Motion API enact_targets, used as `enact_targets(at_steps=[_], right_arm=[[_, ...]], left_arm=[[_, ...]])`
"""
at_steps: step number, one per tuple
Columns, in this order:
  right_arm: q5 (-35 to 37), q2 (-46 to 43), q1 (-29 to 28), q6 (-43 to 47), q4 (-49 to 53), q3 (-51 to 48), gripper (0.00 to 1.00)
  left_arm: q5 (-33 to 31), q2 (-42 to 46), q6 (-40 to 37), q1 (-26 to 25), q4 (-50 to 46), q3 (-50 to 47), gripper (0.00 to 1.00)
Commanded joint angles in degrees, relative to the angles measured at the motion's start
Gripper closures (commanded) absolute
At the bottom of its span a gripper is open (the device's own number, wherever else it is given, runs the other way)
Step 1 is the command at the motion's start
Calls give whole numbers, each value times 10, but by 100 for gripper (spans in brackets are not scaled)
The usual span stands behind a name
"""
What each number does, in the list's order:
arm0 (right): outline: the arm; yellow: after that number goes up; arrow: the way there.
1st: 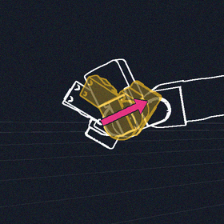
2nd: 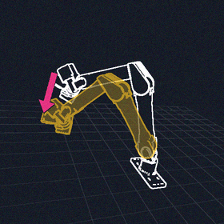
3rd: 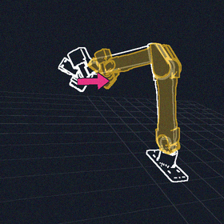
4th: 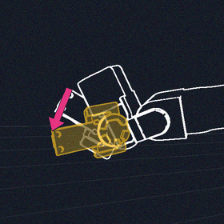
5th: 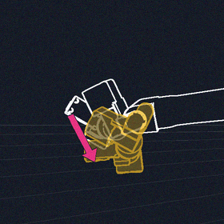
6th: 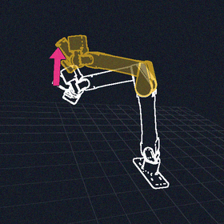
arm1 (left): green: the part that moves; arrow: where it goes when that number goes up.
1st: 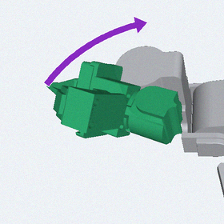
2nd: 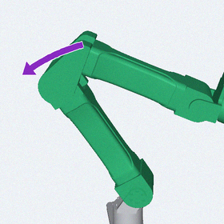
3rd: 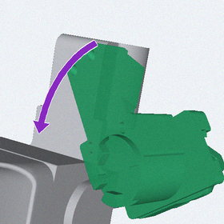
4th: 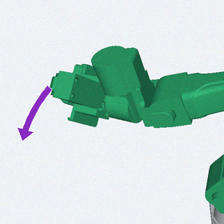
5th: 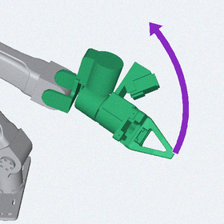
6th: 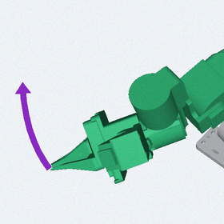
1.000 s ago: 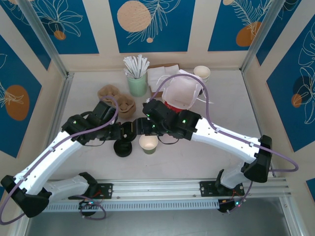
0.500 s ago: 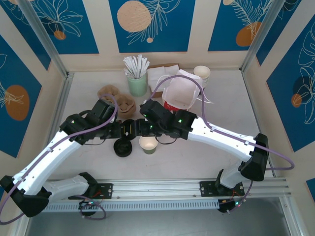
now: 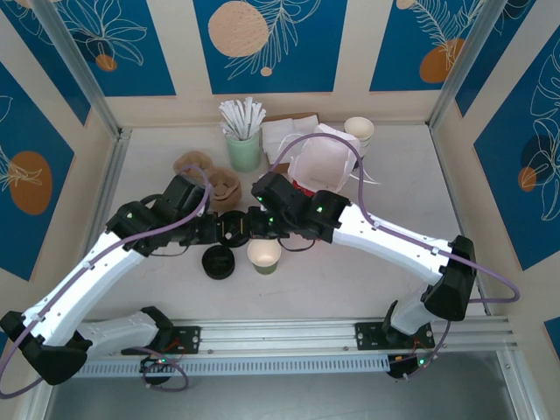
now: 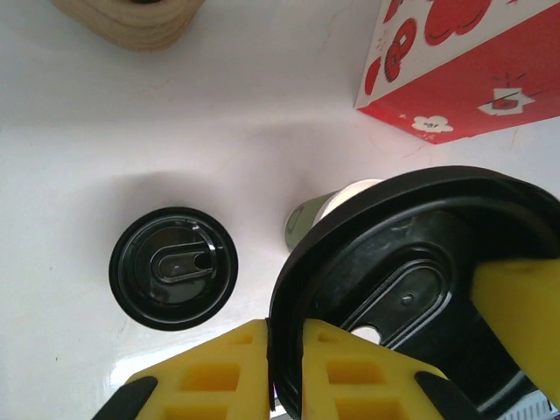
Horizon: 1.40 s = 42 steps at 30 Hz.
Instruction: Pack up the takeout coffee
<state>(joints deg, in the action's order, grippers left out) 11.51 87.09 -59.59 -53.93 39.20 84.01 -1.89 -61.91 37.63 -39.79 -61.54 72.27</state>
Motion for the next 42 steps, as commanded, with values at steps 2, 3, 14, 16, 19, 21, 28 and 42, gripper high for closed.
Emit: enact_targets(at_steps=[2, 3, 14, 16, 19, 21, 28, 42], right_arm=[[-28, -7, 6, -7, -14, 9, 99], [-31, -9, 9, -8, -10, 10, 100], [-134, -24, 63, -6, 97, 47, 100], [-158, -21, 70, 0, 131, 63, 100], [-178, -35, 74, 1, 145, 62, 100], [-222, -37, 85, -2, 163, 66, 100], [-287, -27, 102, 32, 289, 120, 100], [-363, -59, 141, 50, 325, 89, 100]], left_arm=[[31, 11, -1, -10, 32, 13, 85], [34, 18, -5, -10, 39, 13, 81], [78, 105, -205, -11, 103, 52, 39], [107, 120, -268, -11, 107, 54, 38], [133, 141, -351, -12, 114, 48, 38], [161, 156, -401, -12, 131, 36, 41], [252, 209, -521, -15, 223, -33, 44], [187, 154, -741, -115, 192, -45, 41]])
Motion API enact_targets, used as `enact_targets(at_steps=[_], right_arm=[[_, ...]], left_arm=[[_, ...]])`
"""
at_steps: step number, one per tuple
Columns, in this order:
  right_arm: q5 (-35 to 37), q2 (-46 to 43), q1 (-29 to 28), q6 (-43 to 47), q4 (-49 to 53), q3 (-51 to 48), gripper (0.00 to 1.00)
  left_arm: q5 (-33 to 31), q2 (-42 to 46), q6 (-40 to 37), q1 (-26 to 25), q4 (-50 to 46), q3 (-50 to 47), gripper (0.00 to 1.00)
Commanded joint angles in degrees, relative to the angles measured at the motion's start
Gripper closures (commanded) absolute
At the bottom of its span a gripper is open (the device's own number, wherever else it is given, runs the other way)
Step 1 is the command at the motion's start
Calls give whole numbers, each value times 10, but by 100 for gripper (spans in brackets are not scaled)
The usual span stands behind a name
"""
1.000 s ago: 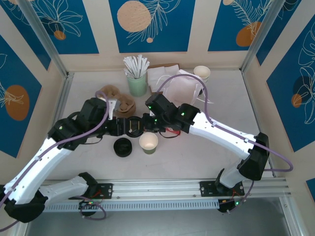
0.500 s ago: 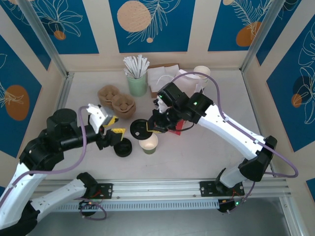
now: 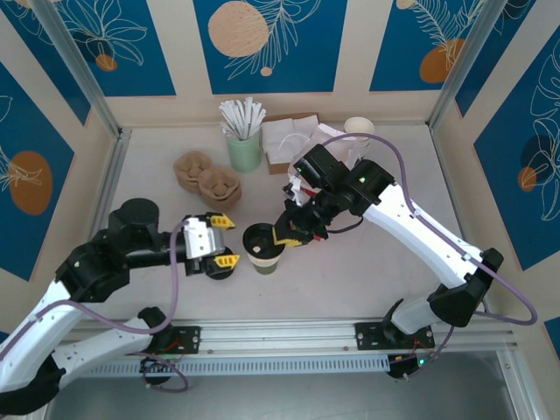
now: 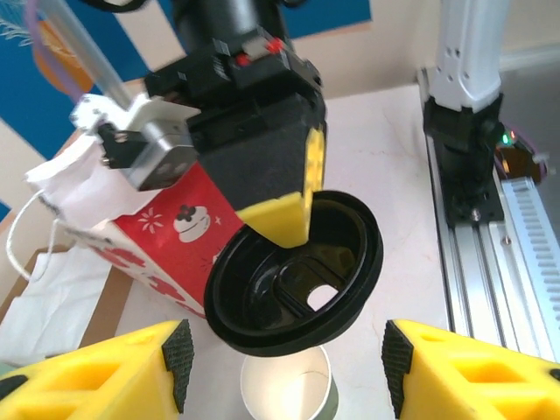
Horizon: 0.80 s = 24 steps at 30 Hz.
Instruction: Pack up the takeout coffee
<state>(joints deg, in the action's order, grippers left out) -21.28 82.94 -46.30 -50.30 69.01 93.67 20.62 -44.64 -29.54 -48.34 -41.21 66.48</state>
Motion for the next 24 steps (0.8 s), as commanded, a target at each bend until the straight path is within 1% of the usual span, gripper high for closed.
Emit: enact_targets(at_steps=[1, 3, 8, 12, 18, 22, 24], right_arm=[[-36, -18, 10, 15, 30, -7, 100], [-41, -20, 13, 18, 33, -9, 100], [-51, -23, 17, 20, 32, -18, 100], [-59, -24, 17, 21, 29, -24, 100], [-65, -26, 17, 24, 26, -31, 100], [-69, -27, 18, 23, 24, -36, 100], [-72, -27, 18, 22, 21, -37, 100]], left_arm=[[-56, -23, -79, -41, -13, 11, 42], [-82, -27, -104, -64, -15, 6, 43], [-123, -32, -125, -97, 28, -8, 52], [-155, -47, -146, -121, 32, -5, 54], [-183, -65, -164, -141, 26, 0, 57], [-194, -73, -167, -146, 20, 7, 63], [-200, -76, -168, -149, 18, 12, 69]])
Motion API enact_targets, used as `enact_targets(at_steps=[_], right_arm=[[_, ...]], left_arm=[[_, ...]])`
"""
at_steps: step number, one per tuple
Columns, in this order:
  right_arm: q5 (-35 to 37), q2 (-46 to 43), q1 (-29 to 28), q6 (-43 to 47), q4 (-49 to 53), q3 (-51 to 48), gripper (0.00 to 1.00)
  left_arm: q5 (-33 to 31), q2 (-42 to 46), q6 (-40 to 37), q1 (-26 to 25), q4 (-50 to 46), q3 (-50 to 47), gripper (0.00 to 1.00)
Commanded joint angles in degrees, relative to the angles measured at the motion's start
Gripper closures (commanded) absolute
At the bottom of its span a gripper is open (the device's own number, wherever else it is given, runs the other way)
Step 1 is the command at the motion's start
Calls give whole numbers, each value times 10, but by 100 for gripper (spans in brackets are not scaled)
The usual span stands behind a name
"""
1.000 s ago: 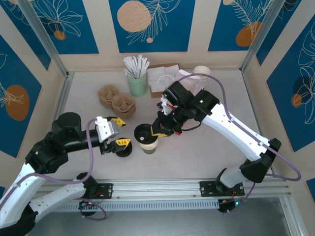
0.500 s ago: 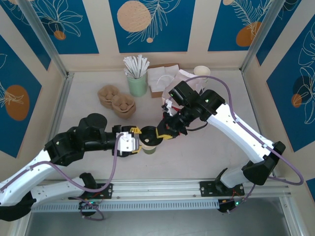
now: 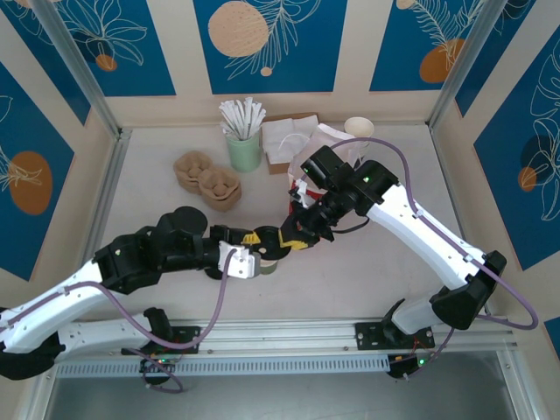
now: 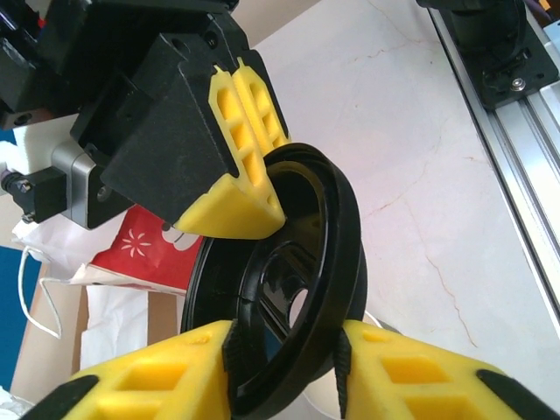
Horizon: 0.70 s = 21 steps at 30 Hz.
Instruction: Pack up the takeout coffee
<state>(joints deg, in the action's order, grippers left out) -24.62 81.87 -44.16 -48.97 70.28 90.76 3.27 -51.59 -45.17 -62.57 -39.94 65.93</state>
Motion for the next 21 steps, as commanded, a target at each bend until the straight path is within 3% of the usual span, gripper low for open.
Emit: enact_targets(at_steps=[1, 5, 12, 15, 21], right_arm=[[-39, -16, -3, 9, 7, -7, 100], [-46, -18, -3, 8, -1, -5, 98], [0, -36, 5, 1, -8, -5, 78], [5, -53, 16, -6, -27, -18, 70], [53, -96, 41, -12, -37, -18, 63]], left_arm=[[-29, -7, -12, -8, 4, 19, 71], [-39, -7, -3, -9, 11, 19, 78], [-64, -7, 57, -9, 22, 17, 86], [-59, -12, 97, -9, 18, 19, 87], [-67, 0, 167, -8, 32, 2, 86]])
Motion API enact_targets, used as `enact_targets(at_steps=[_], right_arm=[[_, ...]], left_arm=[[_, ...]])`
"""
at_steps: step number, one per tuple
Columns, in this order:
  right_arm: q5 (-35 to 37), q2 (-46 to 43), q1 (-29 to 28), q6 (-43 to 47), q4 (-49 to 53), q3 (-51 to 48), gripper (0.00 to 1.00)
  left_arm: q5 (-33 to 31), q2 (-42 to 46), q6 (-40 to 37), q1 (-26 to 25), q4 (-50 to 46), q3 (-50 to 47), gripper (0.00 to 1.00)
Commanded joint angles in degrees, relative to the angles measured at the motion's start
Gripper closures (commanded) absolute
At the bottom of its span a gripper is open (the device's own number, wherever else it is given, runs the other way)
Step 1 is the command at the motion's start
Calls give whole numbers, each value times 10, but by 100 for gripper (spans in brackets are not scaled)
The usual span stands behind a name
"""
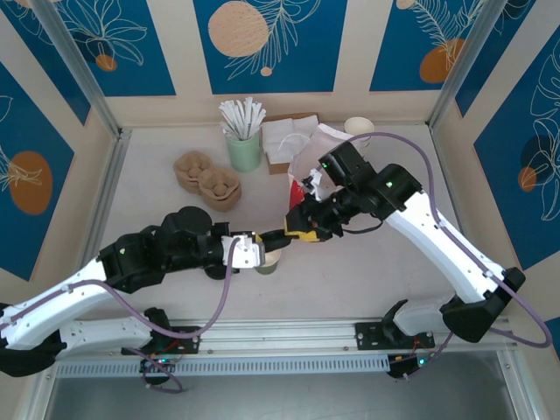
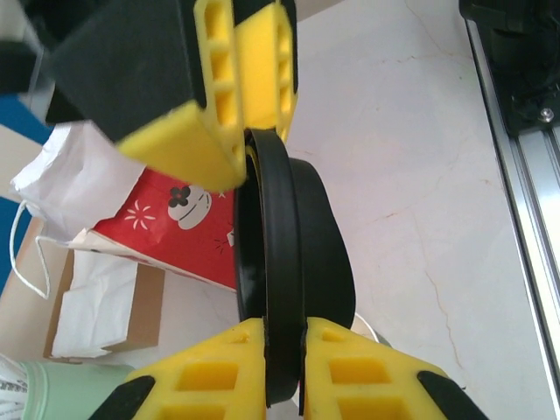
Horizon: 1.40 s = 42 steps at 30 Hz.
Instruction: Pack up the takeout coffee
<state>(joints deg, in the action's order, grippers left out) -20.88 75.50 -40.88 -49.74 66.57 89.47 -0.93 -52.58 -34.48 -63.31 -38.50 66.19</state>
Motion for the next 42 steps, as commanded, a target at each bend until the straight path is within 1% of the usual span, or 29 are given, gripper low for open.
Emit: enact_targets(at_steps=[1, 7, 12, 17, 21, 24, 27, 30, 32, 34, 38, 42], right_arm=[[25, -44, 12, -7, -6, -8, 62], [85, -112, 16, -13, -43, -44, 61], [95, -190, 13, -11, -125, -128, 61], [109, -261, 8, -5, -177, -211, 61], [109, -293, 0, -14, -219, -273, 61], [104, -308, -8, -27, -267, -330, 61], [102, -318, -15, -40, -311, -379, 61], [97, -322, -17, -56, -348, -418, 61], [92, -323, -19, -62, -362, -437, 61], [94, -327, -19, -65, -369, -451, 61], [97, -336, -19, -76, -397, -484, 56], [93, -336, -19, -87, -435, -510, 55]], left_arm=[[-26, 11, 77, 0, 18, -2, 87], [-31, 17, 203, 3, 22, -9, 88], [-55, 29, 338, 6, 24, -29, 94], [-63, 43, 461, 9, 11, -48, 99], [-70, 58, 558, 18, 15, -81, 100], [-62, 65, 629, 35, 12, -103, 99], [-32, 77, 691, 63, 29, -132, 99], [27, 88, 745, 111, 60, -170, 99], [79, 91, 777, 146, 85, -195, 99], [117, 94, 799, 168, 108, -213, 99], [151, 100, 830, 186, 147, -241, 98], [181, 98, 853, 203, 182, -263, 98]])
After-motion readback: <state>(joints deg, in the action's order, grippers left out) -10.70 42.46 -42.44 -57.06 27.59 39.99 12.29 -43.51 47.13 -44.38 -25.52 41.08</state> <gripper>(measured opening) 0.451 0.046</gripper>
